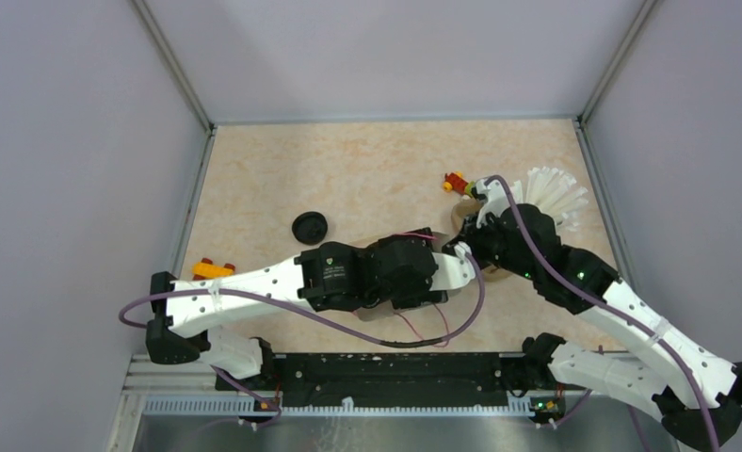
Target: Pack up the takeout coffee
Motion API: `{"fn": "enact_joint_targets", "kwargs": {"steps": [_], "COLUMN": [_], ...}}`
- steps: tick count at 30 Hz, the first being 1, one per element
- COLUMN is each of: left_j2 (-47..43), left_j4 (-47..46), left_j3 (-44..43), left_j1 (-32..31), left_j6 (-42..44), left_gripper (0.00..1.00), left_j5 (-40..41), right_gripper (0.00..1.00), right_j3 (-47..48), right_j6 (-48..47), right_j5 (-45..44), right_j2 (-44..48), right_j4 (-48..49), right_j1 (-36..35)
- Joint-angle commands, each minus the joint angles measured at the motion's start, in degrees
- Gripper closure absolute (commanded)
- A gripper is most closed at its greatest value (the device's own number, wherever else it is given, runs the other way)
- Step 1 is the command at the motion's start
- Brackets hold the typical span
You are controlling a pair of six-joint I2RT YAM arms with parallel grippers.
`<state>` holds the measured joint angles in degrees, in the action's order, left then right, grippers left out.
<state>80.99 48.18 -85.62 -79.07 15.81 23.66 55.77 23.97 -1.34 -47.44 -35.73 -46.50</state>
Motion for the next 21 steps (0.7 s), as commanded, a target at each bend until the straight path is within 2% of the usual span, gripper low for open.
{"fn": "enact_joint_targets", "kwargs": {"steps": [1, 11, 21], "left_j2": [-2.6, -0.8, -0.4], "left_j4": [-1.2, -5.3, -4.1], "left_j3": [-1.9, -3.3, -8.6], "left_j1": [-0.3, -0.3, -0.3], "left_j6": [-1.0, 0.9, 2.6], "left_gripper": [0.44, 0.41, 0.42], "left_j5": [0.1, -2.1, -0.8], "right_gripper": [1.00, 1.00, 1.00], "right_j3": [-0.9, 0.5, 1.5], "right_j6": [-0.5, -0.8, -1.0], "right_j5": [1.1, 1.1, 0.4], "right_j2": [0.2, -2.4, -3.6], "right_j4": [2.4, 2.9, 2.4], "right_j1": [-0.4, -0.4, -0.5]}}
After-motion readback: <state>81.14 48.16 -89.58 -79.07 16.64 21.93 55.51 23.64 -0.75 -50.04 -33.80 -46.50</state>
